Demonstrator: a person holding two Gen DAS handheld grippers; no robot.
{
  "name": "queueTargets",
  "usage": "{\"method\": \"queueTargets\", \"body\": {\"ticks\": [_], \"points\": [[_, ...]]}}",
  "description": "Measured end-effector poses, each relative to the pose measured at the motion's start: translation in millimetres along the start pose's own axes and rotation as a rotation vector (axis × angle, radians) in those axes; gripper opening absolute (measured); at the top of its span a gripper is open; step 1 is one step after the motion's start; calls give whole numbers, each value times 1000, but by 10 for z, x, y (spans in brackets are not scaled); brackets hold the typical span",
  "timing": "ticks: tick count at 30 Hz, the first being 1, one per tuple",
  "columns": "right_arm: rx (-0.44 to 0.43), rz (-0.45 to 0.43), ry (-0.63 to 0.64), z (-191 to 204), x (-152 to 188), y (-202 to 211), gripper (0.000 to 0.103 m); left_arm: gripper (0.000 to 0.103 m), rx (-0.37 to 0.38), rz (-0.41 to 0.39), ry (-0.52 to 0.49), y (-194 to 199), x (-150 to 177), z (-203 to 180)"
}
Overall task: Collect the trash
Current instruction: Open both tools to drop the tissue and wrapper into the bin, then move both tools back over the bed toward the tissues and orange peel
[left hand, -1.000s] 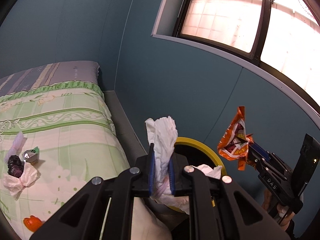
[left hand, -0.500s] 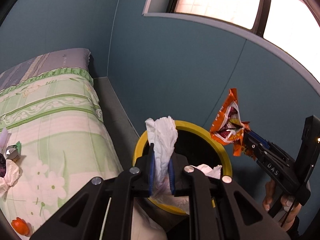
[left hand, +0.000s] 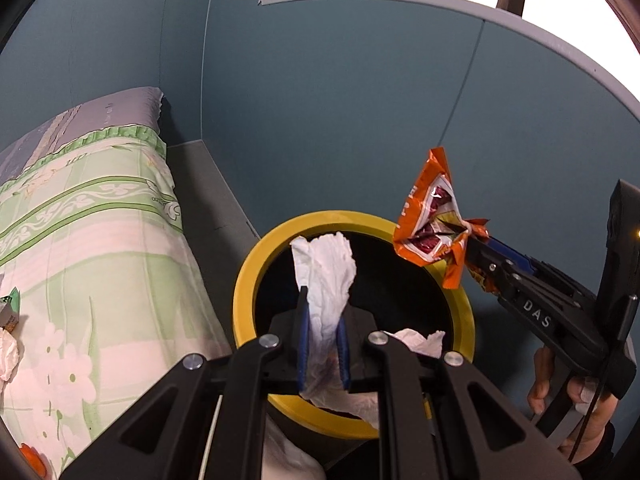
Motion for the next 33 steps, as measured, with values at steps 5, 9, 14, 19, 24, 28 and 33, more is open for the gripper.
{"method": "queueTargets", "body": {"ticks": [5, 9, 14, 19, 24, 28, 33], "points": [[16, 20, -5, 21, -146, -245, 35, 11, 21, 13, 5, -93, 17, -32], [9, 32, -16, 7, -211, -358, 46, 24, 31, 11, 8, -139, 22, -33], [14, 24, -34, -39, -245, -386, 56, 55, 18, -2, 30, -119, 52, 29], [28, -2, -40, -102, -232, -316, 58, 63, 3, -12, 73, -60, 39, 205], [-33, -51, -28, 21, -234, -141, 62, 64, -31, -38, 104, 138, 42, 419], [-105, -103, 24, 233, -241, 59, 66, 67, -65, -61, 121, 325, 40, 636], [-204, -144, 113, 640, -247, 231, 69, 69, -109, -97, 151, 609, 22, 958]]}}
Point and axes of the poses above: each gripper's, at about its wrist camera, not at the fingertips, and y roughly against the way its jaws point, z to its left, x to its underside, the point moved 4 cm from there along -y, roughly the way its jaws point, and after that the axes turned 4 degrees about -x, right-handed, at the moved point
